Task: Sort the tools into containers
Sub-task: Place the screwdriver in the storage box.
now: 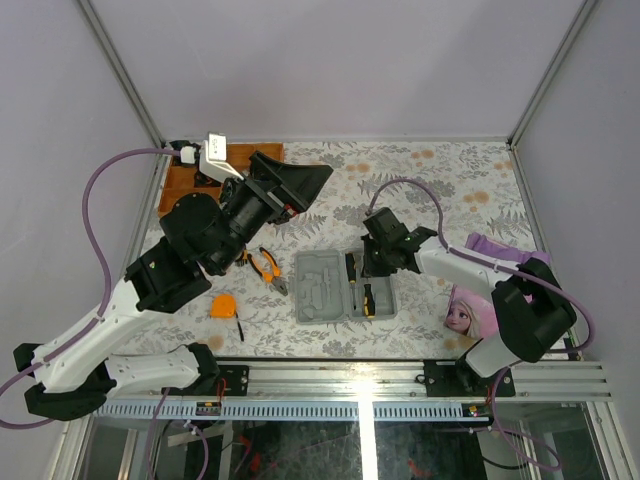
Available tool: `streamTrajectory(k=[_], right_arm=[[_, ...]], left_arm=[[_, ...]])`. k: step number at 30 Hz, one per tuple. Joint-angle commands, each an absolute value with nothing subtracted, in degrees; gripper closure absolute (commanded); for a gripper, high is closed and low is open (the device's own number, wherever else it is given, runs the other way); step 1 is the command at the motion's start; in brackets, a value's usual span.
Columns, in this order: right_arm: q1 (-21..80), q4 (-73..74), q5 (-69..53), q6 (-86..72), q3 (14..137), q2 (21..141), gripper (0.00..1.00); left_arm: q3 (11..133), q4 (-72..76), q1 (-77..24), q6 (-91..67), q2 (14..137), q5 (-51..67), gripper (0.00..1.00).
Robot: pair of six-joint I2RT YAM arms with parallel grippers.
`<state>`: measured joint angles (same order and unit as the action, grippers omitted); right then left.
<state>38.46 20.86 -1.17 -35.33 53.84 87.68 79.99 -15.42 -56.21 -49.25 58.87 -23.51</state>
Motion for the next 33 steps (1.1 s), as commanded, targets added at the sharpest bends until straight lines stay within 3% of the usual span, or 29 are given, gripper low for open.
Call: streamTrajectory(k=[1,33], right_arm=[[38.0,19.3,-1.3,-35.2,57.4,88.8,1.0],[37.3,18.0,2.2,-35.4,59.5,96.5,1.0]], left_arm=[[82.2,-12.8,-56.0,-49.6,59.2,-24.3,0.0],[80.1,-8.3,-56.0,-48.3,57.4,-23.7,0.0]])
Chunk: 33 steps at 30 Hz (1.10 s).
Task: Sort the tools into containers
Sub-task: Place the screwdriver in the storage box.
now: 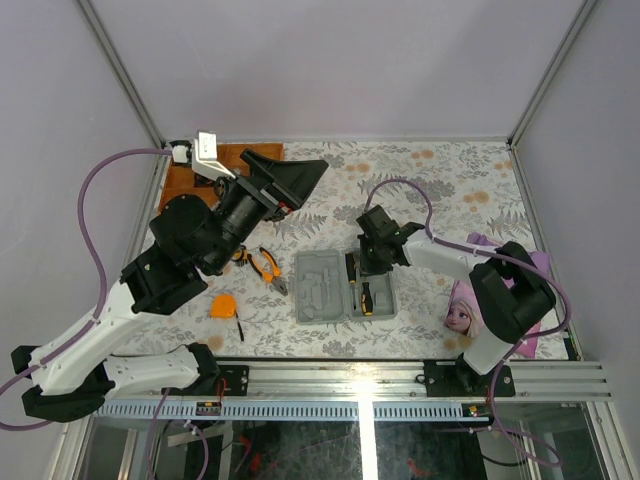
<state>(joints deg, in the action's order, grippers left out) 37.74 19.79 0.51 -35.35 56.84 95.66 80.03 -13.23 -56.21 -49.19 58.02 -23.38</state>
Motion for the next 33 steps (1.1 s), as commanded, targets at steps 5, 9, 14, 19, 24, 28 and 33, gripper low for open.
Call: streamTrajectory(k=[5,9,14,19,24,28,33], right_arm=[[37.0,17.1,2.0,-35.4,59.6,98.1,0.98],[36.9,16.4,2.2,-35.4,59.9,98.6,0.96],[36.8,16.8,3.3,-34.9,60.1,98.7,0.94],[36.9,17.1,2.8,-34.8,60.2,99.4,0.89],[36.8,17.5,2.7,-34.9,60.1,99.1,0.81],[36.9,18.0,3.3,-34.7,60.1,97.8,0.73],[36.8,18.6,3.1,-34.4,60.4,96.2,0.68]], left_arm=[[80.1,-8.5,-56.0,-47.6,58.1,-22.9,0.0],[81.1,-8.4,-56.0,-47.4,58.5,-21.9,0.0],[81.4,-8.0,-56.0,-46.9,58.3,-21.3,0.0],[80.8,-8.1,-56.0,-46.3,58.4,-20.8,0.0],[82.0,-7.8,-56.0,-46.0,58.8,-20.4,0.0],[81.4,-7.7,-56.0,-45.8,58.1,-20.8,0.0],[80.9,-9.2,-56.1,-45.4,58.6,-20.4,0.0]])
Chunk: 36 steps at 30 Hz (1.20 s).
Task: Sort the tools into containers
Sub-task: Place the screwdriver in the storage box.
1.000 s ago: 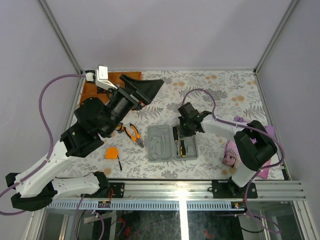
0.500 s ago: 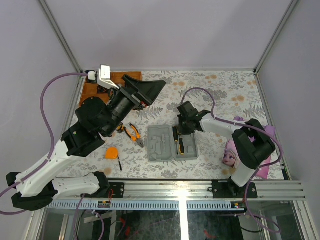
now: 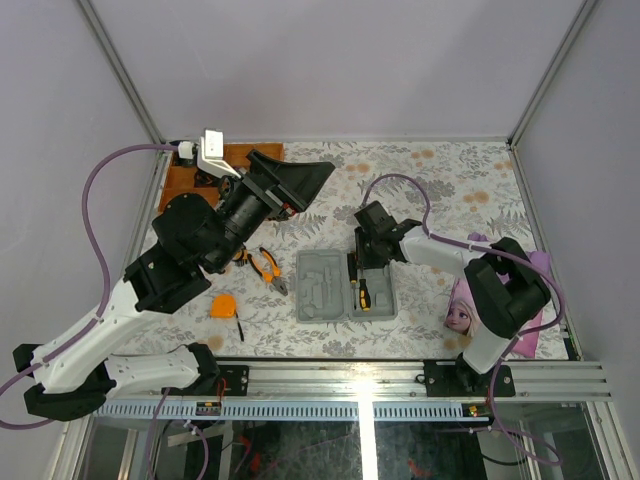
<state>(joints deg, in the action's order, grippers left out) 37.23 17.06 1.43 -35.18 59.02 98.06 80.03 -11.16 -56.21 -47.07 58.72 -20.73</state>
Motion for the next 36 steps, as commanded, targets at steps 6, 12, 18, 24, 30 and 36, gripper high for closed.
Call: streamTrajectory(k=[6,12,18,24,30,36], right_arm=[[36.8,20.0,4.8,-33.7,59.9,92.0,0.66],[36.8,18.8,3.8,-32.6,55.6,86.8,0.66],[36.8,19.6,3.9,-32.3,50.9,81.7,0.66],[36.8,20.0,4.5,-33.3,46.7,76.3,0.65],[36.8,19.9,3.8,-33.7,44.6,73.8,0.65],[36.8,19.4,3.5,-33.9,43.6,72.9,0.65]], left_arm=[[76.8,-14.4,-56.1,-43.9,56.3,-24.4,0.0],[72.9,-23.2,-55.9,-42.7,55.0,-26.8,0.0],[66.8,-30.2,-53.7,-42.9,55.7,-26.3,0.0],[58.4,-32.8,-44.0,-42.4,58.4,-16.6,0.03],[50.3,-31.4,-37.9,-39.9,61.9,-12.5,0.12],[46.0,-27.9,-37.3,-38.9,66.6,-10.6,0.2]])
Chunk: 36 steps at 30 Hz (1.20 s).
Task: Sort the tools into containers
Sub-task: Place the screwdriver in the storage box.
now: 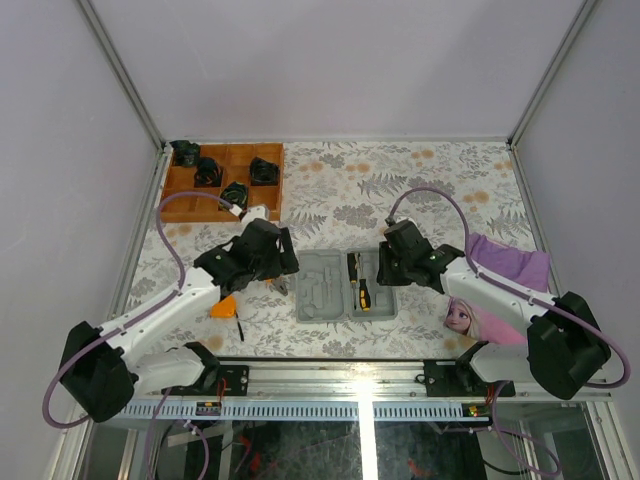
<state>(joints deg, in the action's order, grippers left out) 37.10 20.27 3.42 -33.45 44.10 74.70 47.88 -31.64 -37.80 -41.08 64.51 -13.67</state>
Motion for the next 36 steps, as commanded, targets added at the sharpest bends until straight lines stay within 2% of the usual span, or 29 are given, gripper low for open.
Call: streamTrajectory(k=[1,8,17,27,36], right_arm=[[36.8,19.3,3.4,-34.0,43.5,72.9,0.65],[36.8,18.8,2.9,-34.0,42.6,72.2,0.65],[36.8,19.1,2.8,-33.7,41.7,71.2,0.65],[36.8,19.4,3.1,-33.6,41.5,70.3,0.65],[36.8,19.7,4.3,-33.6,40.3,68.4,0.65]], left_arm=[[45.7,-27.2,-37.2,-38.7,67.5,-10.0,0.22],[43.4,-20.5,-36.5,-37.3,74.4,-3.6,0.35],[43.4,-16.4,-35.7,-35.7,81.5,-2.1,0.5],[43.8,-14.7,-34.7,-36.3,85.3,-0.6,0.77],[39.1,-11.7,-34.8,-44.0,82.0,2.4,0.98]])
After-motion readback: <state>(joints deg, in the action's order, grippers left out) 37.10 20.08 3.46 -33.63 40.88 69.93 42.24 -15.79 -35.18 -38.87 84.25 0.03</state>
